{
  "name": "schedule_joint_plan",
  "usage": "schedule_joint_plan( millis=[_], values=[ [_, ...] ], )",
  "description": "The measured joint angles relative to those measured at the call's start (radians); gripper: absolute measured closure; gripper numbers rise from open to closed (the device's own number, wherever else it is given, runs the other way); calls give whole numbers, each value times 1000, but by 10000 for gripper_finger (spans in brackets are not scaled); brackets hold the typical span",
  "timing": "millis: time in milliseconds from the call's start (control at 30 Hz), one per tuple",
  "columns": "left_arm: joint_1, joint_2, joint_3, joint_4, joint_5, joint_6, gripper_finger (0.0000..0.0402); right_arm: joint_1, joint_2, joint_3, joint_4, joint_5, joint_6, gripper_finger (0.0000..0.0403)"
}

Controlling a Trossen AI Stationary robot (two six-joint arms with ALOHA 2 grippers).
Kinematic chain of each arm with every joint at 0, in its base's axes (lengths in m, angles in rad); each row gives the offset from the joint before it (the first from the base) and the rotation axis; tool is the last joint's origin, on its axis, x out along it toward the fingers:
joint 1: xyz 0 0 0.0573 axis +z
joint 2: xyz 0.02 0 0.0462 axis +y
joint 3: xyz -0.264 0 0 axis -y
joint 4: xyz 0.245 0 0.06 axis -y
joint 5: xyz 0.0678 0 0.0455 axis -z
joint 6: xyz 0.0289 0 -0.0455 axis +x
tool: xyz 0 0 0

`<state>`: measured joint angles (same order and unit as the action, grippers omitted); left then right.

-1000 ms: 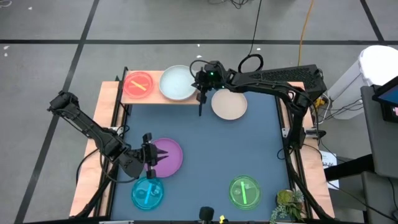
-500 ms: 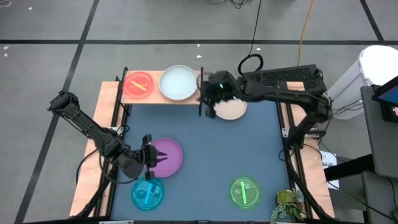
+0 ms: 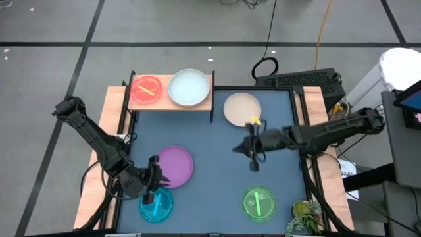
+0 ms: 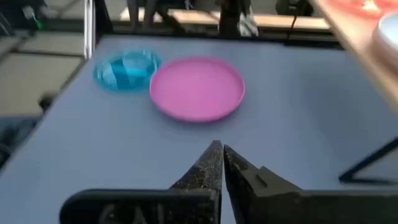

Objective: Place and stack plates onto a shelf
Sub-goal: Stack the blue plate on top of the orange plate on the shelf

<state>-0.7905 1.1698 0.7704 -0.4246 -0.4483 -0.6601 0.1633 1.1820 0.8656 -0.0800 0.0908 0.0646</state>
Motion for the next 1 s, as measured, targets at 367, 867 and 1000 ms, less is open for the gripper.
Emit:
schedule_joint_plan(
  millis=[367, 867, 1000],
  values=[
    [-65, 230, 39, 7, 206, -147, 329, 140, -2, -170, 62, 194, 65, 403],
    [-173, 522, 356, -161, 216, -226, 329, 233, -2, -255, 290, 194, 75, 403],
    [-209, 581, 416, -173, 214, -240, 329, 233, -2, -255, 332, 194, 23, 403]
  ],
)
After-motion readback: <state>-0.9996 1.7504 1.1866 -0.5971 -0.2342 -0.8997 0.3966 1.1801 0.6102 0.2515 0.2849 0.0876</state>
